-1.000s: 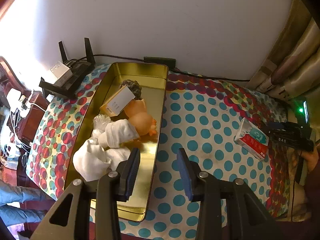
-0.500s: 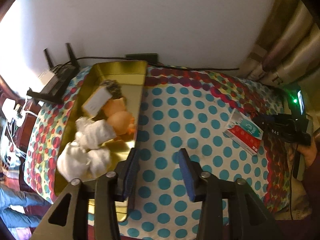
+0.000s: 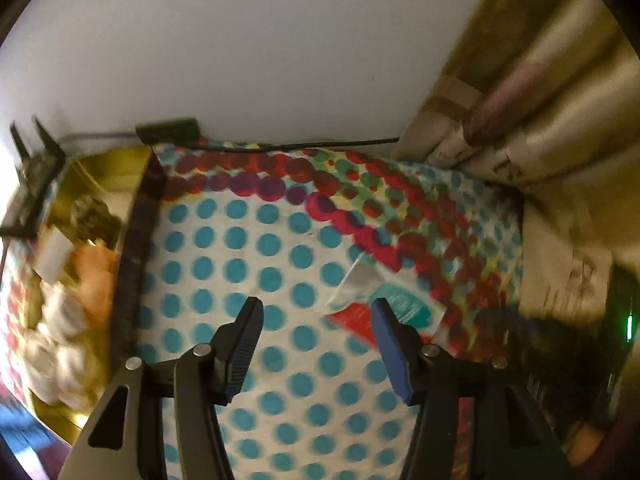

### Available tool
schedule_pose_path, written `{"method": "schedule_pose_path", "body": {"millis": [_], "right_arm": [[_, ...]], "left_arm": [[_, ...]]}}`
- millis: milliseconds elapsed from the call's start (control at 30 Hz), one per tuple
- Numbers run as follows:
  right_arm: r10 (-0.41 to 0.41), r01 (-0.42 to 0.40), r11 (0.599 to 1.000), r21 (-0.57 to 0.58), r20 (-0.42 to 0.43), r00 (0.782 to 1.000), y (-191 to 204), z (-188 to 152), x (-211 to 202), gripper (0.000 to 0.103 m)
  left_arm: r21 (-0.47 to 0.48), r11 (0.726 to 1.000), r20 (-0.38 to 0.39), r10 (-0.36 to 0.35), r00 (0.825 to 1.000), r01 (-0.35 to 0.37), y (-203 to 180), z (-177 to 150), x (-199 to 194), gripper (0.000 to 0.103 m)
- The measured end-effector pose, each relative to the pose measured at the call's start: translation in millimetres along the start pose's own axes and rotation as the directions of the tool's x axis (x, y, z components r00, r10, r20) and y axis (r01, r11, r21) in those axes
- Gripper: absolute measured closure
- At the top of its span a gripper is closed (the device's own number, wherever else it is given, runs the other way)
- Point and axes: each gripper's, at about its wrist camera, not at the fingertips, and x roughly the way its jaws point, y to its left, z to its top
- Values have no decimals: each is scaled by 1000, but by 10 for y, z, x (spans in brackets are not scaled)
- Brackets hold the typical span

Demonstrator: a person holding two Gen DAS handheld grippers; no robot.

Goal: Organize objects
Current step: 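Grasp the red wrapped candy with the right gripper while the left grasps the red-white medicine box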

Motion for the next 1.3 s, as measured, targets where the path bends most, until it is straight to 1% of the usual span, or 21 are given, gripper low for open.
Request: {"method": "schedule_pose_path", "body": {"millis": [67,133,167,200,333,400,433,500,533,567,633,667,700,767,800,867,967,1067,1133,1300], "right_arm": [[2,-2,1000,25,5,1000,-64,-61,-74,85],[-4,4,999,42,8,1000,-104,-122,-122,85],[-2,1,999,51,9,1000,-121,-154,-142,85],[-3,2,998,58,13,1000,-135,-187,-160,85],[1,-3,996,93,19,1000,-187,-285,-195,84],[7,-10,994,110,21,1000,-213,-317,-207,84],[5,-8,994,113,23,1000,-220,-326,-211,84],[6,-9,993,120,21,1000,-241,-351,-221,84],[4,-7,992,125,22,1000,-252,-362,-227,84],[4,-7,991,130,21,1000,-264,-371,-232,84],[1,-4,990,142,20,1000,-286,-401,-244,84],[0,-3,989,146,19,1000,-294,-412,-246,84],[0,-2,989,151,15,1000,-301,-427,-244,84],[-3,1,988,157,13,1000,-303,-454,-246,84],[-1,-1,987,159,12,1000,-300,-460,-244,84],[0,-2,987,159,13,1000,-288,-470,-246,84],[5,-7,987,163,14,1000,-276,-474,-244,84],[7,-9,986,168,15,1000,-271,-473,-240,84],[8,-10,986,168,14,1000,-273,-471,-238,84],[3,-6,985,174,14,1000,-281,-466,-248,84]], "left_arm": [[-69,998,-20,-4,1000,2,-62,71,87,44],[-144,989,-47,8,999,-15,-115,123,165,41],[-175,985,-64,3,998,-14,-158,152,213,40],[-196,980,-75,1,997,-16,-188,168,244,40],[-240,969,-98,38,994,-60,-380,212,360,38],[-308,947,-132,51,990,-89,-414,220,436,37],[-353,928,-160,68,985,-121,-413,220,487,37],[-413,896,-195,86,977,-161,-404,219,557,37],[-428,884,-208,107,972,-189,-405,223,582,37],[-440,866,-230,147,962,-238,-410,225,619,37],[-470,833,-259,186,948,-292,-379,208,650,37],[-490,806,-282,213,936,-331,-352,182,666,37],[-503,788,-298,226,927,-354,-335,162,676,37],[-524,767,-326,222,919,-371,-319,130,725,37],[-522,767,-337,215,917,-372,-329,127,754,36],[-507,784,-361,184,914,-358,-380,118,849,36],[-491,800,-389,154,908,-346,-434,85,950,36],[-502,799,-374,146,916,-332,-436,88,949,36],[-510,796,-376,135,917,-326,-421,101,977,35],[-556,772,-352,116,929,-308,-350,105,989,34]]}}
